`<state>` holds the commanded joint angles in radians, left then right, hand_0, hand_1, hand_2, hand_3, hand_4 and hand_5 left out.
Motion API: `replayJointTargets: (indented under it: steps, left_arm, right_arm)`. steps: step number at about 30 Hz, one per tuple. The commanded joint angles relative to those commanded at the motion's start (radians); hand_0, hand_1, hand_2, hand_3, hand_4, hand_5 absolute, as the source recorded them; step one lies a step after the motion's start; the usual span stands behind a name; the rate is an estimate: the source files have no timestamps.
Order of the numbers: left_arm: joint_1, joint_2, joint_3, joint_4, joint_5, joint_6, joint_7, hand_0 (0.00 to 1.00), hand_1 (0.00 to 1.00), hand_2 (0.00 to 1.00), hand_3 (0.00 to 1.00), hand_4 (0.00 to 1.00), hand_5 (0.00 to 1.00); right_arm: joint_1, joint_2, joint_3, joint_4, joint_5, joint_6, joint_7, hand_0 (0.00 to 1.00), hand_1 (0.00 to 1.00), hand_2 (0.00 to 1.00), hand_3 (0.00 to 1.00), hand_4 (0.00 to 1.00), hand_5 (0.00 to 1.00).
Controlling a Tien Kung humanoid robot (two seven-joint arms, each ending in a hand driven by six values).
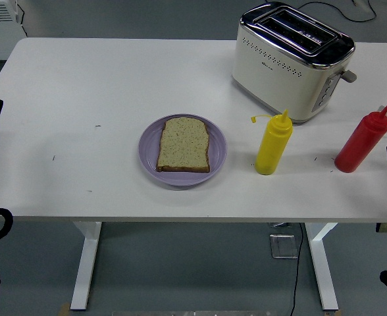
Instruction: Pick up the cup,pour liquid into bread,place the cup on the desk
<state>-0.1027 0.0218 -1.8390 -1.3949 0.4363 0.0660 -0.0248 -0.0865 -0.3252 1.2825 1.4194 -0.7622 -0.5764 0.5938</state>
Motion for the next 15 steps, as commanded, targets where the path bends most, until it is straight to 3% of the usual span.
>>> replayJointTargets:
  steps: [4, 5, 10, 11, 15]
  left_arm:
    - [0.001, 0.001, 0.003, 0.0, 0.0, 0.0, 0.0, 0.786, 0.737, 0.74, 0.694, 0.51, 0.998]
    - [0.002, 0.001, 0.003, 0.0, 0.0, 0.0, 0.0, 0.786, 0.737, 0.737, 0.694, 0.51, 0.998]
    - [0.004, 0.001, 0.006, 0.0, 0.001, 0.0, 0.0, 0.786, 0.737, 0.737, 0.694, 0.51, 0.998]
    - [0.004, 0.001, 0.006, 0.0, 0.002, 0.0, 0.0, 0.786, 0.737, 0.74, 0.694, 0.509, 0.998]
    - [0.006, 0.001, 0.008, 0.001, 0.002, 0.0, 0.001, 0.786, 0.737, 0.74, 0.694, 0.509, 0.998]
  right_arm:
    - [-0.009, 0.003, 0.061, 0.032, 0.02, 0.037, -0.019, 0.88, 0.792, 0.891, 0.939, 0.84, 0.163]
    - [-0.01, 0.003, 0.066, 0.034, 0.022, 0.04, -0.021, 0.823, 0.743, 0.821, 0.849, 0.826, 0.251]
    - [-0.012, 0.008, 0.148, 0.074, 0.133, 0.115, -0.029, 0.823, 0.743, 0.821, 0.849, 0.826, 0.251]
    - [-0.01, 0.011, 0.168, 0.083, 0.168, 0.143, -0.04, 0.78, 0.703, 0.736, 0.756, 0.733, 0.435]
    - [0.004, 0.02, 0.24, 0.096, 0.301, 0.282, -0.097, 0.78, 0.703, 0.736, 0.756, 0.733, 0.435]
